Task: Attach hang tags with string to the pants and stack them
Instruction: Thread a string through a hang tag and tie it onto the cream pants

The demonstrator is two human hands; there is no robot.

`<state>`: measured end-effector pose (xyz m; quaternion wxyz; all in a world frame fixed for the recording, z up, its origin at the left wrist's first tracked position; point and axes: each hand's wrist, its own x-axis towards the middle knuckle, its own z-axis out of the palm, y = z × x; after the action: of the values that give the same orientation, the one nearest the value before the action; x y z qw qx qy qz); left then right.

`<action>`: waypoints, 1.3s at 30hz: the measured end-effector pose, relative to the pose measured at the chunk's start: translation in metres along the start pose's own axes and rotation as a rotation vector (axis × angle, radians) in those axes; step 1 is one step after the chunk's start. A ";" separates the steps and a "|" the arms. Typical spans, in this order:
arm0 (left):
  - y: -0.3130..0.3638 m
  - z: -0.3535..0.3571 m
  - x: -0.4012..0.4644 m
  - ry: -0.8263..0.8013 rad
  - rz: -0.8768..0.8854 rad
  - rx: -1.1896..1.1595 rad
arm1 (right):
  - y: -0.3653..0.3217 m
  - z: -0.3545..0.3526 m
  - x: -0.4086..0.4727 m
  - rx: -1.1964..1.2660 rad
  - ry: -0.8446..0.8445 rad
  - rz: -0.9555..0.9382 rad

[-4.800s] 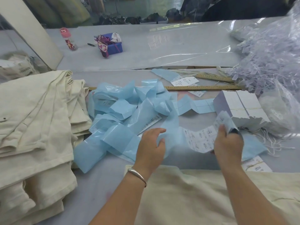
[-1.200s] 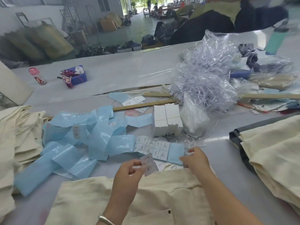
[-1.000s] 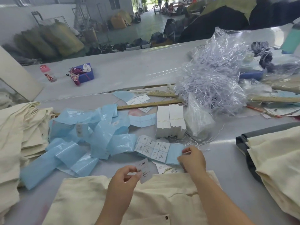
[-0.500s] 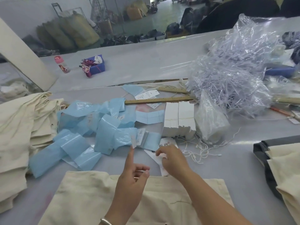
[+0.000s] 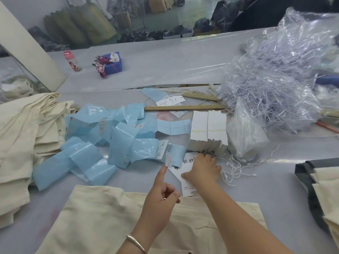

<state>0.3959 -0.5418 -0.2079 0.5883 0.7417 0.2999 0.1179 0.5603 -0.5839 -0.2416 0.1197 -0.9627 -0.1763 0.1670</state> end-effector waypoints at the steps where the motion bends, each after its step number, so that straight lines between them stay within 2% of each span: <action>1: -0.001 -0.001 0.001 0.002 0.000 0.000 | -0.001 0.001 -0.001 0.009 0.027 0.009; 4: -0.005 -0.004 0.002 0.021 0.003 -0.015 | -0.003 0.005 -0.010 0.003 0.126 -0.035; 8: -0.006 -0.009 0.002 0.030 0.008 -0.045 | -0.001 0.007 -0.021 0.133 0.141 -0.087; 10: -0.004 -0.010 0.003 0.021 0.004 -0.072 | 0.003 0.005 -0.025 0.272 0.171 -0.096; 13: 0.002 -0.011 0.004 0.020 0.007 -0.089 | 0.012 0.000 -0.030 0.627 0.189 -0.060; 15: 0.008 -0.012 0.004 0.027 0.024 -0.084 | 0.018 -0.006 -0.032 0.761 0.288 -0.083; 17: 0.016 -0.011 0.002 0.036 0.044 -0.072 | 0.024 -0.011 -0.033 0.691 0.368 -0.129; 20: 0.026 -0.010 -0.003 0.048 0.066 -0.063 | 0.033 -0.017 -0.032 0.340 0.335 -0.131; 21: 0.028 -0.010 -0.005 0.049 0.075 -0.061 | 0.037 -0.019 -0.032 0.292 0.334 -0.122; 23: 0.032 -0.010 -0.010 0.047 0.089 -0.063 | 0.042 -0.026 -0.035 0.374 0.412 -0.124; 26: 0.036 -0.014 -0.019 0.048 0.096 -0.072 | 0.043 -0.038 -0.043 0.651 0.500 -0.170; 30: 0.044 -0.022 -0.023 0.072 0.117 -0.060 | 0.033 -0.056 -0.061 0.938 0.487 -0.236; 34: 0.051 -0.030 -0.030 0.061 0.146 -0.051 | 0.028 -0.071 -0.084 0.924 0.496 -0.315; 36: 0.052 -0.035 -0.035 0.043 0.152 -0.061 | 0.024 -0.078 -0.101 0.936 0.417 -0.360; 39: 0.054 -0.043 -0.046 0.022 0.147 -0.061 | 0.014 -0.078 -0.135 1.112 0.208 -0.329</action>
<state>0.3538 -0.5408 -0.1364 0.5970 0.7421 0.2475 0.1777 0.4737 -0.6612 -0.1359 0.6474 -0.7268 -0.1966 0.1182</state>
